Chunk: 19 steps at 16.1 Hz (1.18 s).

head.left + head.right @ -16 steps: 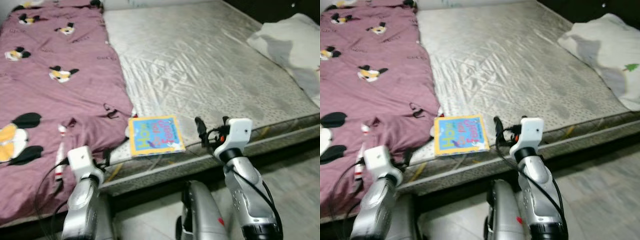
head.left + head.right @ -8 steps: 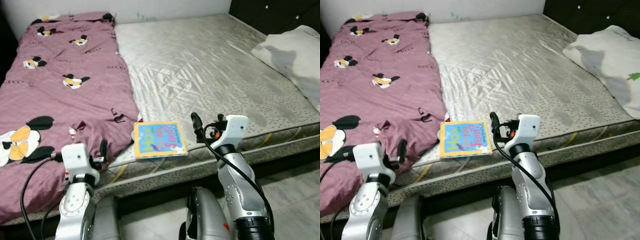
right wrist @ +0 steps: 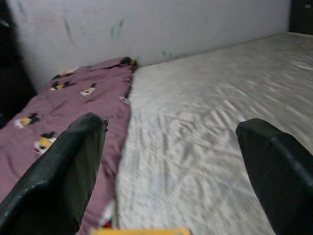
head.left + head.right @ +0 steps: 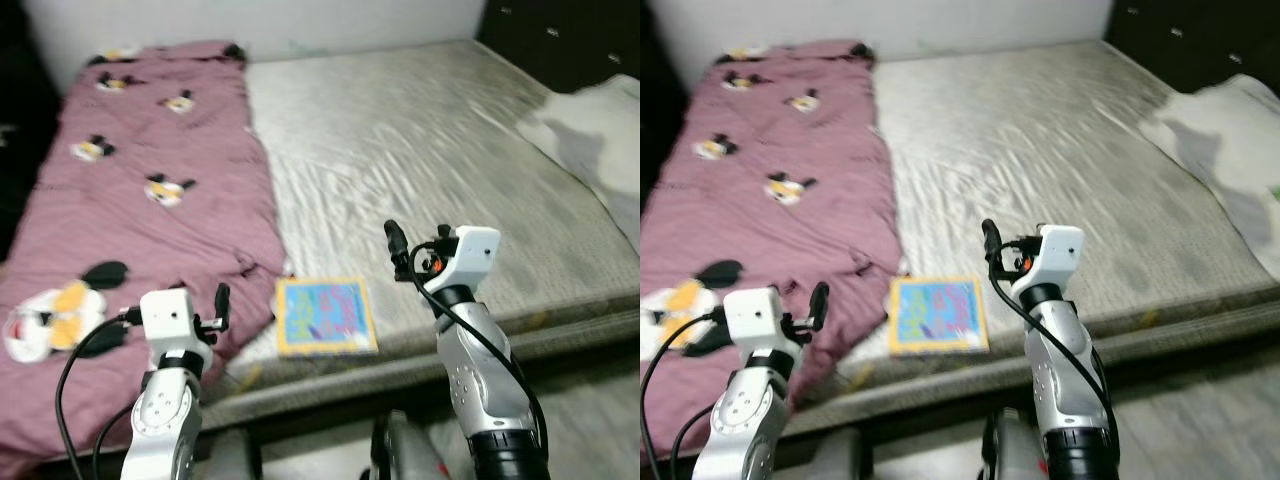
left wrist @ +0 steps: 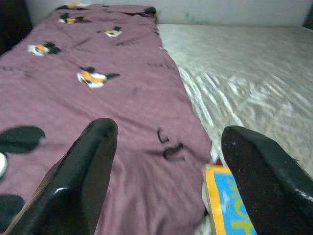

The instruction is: Clean up the room

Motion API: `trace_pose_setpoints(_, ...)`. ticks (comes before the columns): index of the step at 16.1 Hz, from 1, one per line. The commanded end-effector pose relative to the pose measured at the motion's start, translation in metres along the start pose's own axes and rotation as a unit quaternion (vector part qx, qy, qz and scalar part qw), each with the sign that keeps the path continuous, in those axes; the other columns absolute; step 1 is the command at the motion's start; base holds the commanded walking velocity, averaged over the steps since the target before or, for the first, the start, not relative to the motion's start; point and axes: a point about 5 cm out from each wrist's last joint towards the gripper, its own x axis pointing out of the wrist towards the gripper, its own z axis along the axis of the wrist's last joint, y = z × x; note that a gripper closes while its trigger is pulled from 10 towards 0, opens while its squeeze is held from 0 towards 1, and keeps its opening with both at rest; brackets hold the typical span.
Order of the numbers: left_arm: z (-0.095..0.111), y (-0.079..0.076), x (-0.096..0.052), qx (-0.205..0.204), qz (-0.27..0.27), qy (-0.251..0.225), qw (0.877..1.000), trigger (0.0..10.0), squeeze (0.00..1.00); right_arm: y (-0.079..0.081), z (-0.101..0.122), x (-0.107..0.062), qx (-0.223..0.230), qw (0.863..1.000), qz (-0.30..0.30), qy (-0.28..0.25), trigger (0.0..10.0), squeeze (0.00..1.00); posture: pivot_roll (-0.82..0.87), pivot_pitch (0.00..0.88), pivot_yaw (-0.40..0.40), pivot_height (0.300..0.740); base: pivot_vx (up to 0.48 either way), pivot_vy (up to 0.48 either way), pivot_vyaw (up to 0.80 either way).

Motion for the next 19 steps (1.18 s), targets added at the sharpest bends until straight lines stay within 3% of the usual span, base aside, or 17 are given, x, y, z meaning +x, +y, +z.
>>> trace_pose_setpoints(1,0.003,0.000,0.001,0.004,0.000,-0.002,1.000,10.0,0.00,0.002,0.001,0.002,0.001,1.000,0.003,-0.002,10.0,0.00,0.05,0.016,0.027,0.723,0.000,0.000,0.00)
trace_pose_setpoints(7,0.007,-0.011,0.016,0.021,-0.022,0.004,1.000,10.0,0.00,0.001,-0.003,0.007,-0.004,1.000,-0.004,-0.002,10.0,0.00,0.06,0.000,0.037,0.740,0.000,0.000,0.00)
trace_pose_setpoints(10,0.006,-0.017,0.021,0.039,-0.082,0.024,0.996,10.0,0.00,0.002,-0.010,0.009,-0.010,1.000,-0.010,0.007,10.0,0.00,0.08,0.000,0.031,0.740,0.000,0.000,0.00)
trace_pose_setpoints(12,0.000,-0.018,0.017,0.043,-0.129,0.044,0.990,10.0,0.00,0.001,-0.014,0.006,-0.009,1.000,-0.012,0.012,10.0,0.00,0.08,0.000,0.039,0.740,0.000,0.000,0.00)
trace_pose_setpoints(14,-0.005,-0.017,0.017,0.058,-0.128,0.049,0.989,10.0,0.00,0.001,-0.019,0.005,-0.010,1.000,-0.014,0.015,10.0,0.00,0.08,0.000,0.043,0.740,0.000,0.000,0.00)
trace_pose_setpoints(17,-0.018,-0.037,0.001,0.098,-0.182,0.045,0.977,10.0,0.00,0.003,-0.020,0.008,-0.009,1.000,-0.021,0.009,10.0,0.00,0.08,0.000,0.048,0.740,0.000,0.000,0.00)
trace_pose_setpoints(19,-0.014,-0.045,-0.003,0.098,-0.193,0.025,0.976,10.0,0.00,0.004,-0.014,0.011,-0.014,1.000,-0.017,-0.002,10.0,0.00,0.06,0.000,0.062,0.740,0.000,0.000,0.00)
